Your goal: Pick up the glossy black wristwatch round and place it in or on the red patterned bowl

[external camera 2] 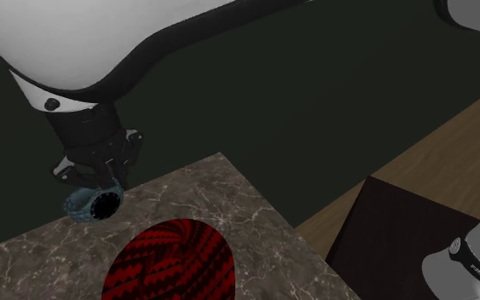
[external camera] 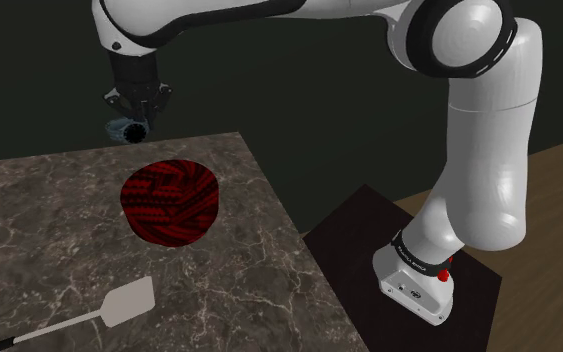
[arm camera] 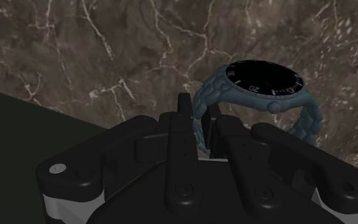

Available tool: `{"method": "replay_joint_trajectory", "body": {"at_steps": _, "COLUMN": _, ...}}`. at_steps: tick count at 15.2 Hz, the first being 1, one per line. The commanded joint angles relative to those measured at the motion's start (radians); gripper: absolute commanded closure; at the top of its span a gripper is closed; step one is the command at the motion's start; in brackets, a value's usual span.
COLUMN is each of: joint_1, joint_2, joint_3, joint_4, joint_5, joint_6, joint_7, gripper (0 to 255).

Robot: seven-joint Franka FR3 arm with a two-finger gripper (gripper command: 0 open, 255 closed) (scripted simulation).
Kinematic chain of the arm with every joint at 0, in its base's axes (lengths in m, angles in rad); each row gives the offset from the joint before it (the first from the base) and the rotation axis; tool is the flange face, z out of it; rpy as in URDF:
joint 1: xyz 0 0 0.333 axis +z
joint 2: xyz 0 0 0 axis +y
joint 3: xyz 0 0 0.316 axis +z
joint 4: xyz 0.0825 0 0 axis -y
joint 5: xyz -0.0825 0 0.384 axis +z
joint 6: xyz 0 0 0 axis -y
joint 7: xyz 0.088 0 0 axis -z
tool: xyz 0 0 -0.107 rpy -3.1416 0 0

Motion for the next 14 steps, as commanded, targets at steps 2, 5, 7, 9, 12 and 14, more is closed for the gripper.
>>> {"method": "replay_joint_trajectory", "body": {"at_steps": 2, "joint_1": 0.002, "joint_2": -0.006, "joint_3": 0.002, "joint_4": 0.032, "joint_5": 0.003, "joint_6": -0.038, "joint_7": -0.003, "gripper": 255}}
{"method": "replay_joint_trajectory", "body": {"at_steps": 5, "joint_1": 0.004, "joint_2": -0.008, "joint_3": 0.003, "joint_4": 0.065, "joint_5": 0.004, "joint_6": -0.073, "joint_7": -0.005, "gripper": 255}}
{"method": "replay_joint_trajectory", "body": {"at_steps": 7, "joint_1": -0.004, "joint_2": -0.096, "joint_3": 0.015, "joint_4": -0.074, "joint_5": 0.021, "joint_6": -0.021, "joint_7": 0.013, "gripper": 255}}
{"method": "replay_joint_trajectory", "body": {"at_steps": 9, "joint_1": -0.009, "joint_2": -0.177, "joint_3": 0.026, "joint_4": -0.195, "joint_5": 0.038, "joint_6": 0.021, "joint_7": 0.029, "gripper": 255}}
{"method": "replay_joint_trajectory", "body": {"at_steps": 12, "joint_1": -0.011, "joint_2": -0.288, "joint_3": 0.044, "joint_4": -0.354, "joint_5": 0.067, "joint_6": 0.073, "joint_7": 0.050, "gripper": 255}}
{"method": "replay_joint_trajectory", "body": {"at_steps": 14, "joint_1": -0.008, "joint_2": -0.357, "joint_3": 0.055, "joint_4": -0.448, "joint_5": 0.088, "joint_6": 0.101, "joint_7": 0.063, "gripper": 255}}
